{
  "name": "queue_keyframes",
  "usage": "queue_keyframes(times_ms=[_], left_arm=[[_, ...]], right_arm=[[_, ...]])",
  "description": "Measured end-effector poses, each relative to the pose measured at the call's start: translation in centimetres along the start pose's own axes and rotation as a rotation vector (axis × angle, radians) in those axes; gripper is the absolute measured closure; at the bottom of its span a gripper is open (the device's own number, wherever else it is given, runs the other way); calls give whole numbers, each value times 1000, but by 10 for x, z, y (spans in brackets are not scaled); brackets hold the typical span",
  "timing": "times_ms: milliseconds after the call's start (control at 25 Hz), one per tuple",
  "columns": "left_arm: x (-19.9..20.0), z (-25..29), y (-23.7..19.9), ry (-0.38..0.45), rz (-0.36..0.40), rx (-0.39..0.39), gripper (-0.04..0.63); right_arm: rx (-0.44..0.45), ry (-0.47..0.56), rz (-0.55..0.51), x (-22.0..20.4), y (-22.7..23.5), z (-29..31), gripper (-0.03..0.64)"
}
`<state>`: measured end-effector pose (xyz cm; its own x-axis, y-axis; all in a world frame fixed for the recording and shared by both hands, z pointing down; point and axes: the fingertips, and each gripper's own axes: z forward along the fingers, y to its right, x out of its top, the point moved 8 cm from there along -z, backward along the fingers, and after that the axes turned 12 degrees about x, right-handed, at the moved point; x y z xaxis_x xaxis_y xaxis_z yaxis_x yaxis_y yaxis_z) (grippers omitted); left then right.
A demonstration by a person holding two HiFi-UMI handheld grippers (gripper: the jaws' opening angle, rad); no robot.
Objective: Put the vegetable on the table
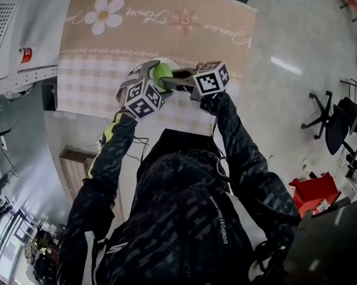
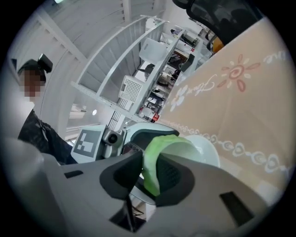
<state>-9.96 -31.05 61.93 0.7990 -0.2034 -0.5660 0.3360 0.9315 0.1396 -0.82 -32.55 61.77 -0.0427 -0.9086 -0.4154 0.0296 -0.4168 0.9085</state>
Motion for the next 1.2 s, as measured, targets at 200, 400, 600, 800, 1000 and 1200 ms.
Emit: queue_keyframes(times_ms=[200,400,600,800,1000,1200], left_arm=[[-6,-3,1,45,37,41,118],[-27,-25,8,177,-6,122,121],[-50,-62,6,296,-130,236,120],[-67,-72,11,297,-155,251,120],[-55,-59,9,292,-85,243,121],[-33,-32,2,242,32,189,121]], right_arm=[[55,-18,-25,-3,-3,10,552],[130,-53,4,-9,-5,28,561],[226,-26,65,-11,-3,50,565],[303,29,130,-12,10,63,565],[272,59,179,-9,18,40,566],[242,88,235,-8,24,23,558]])
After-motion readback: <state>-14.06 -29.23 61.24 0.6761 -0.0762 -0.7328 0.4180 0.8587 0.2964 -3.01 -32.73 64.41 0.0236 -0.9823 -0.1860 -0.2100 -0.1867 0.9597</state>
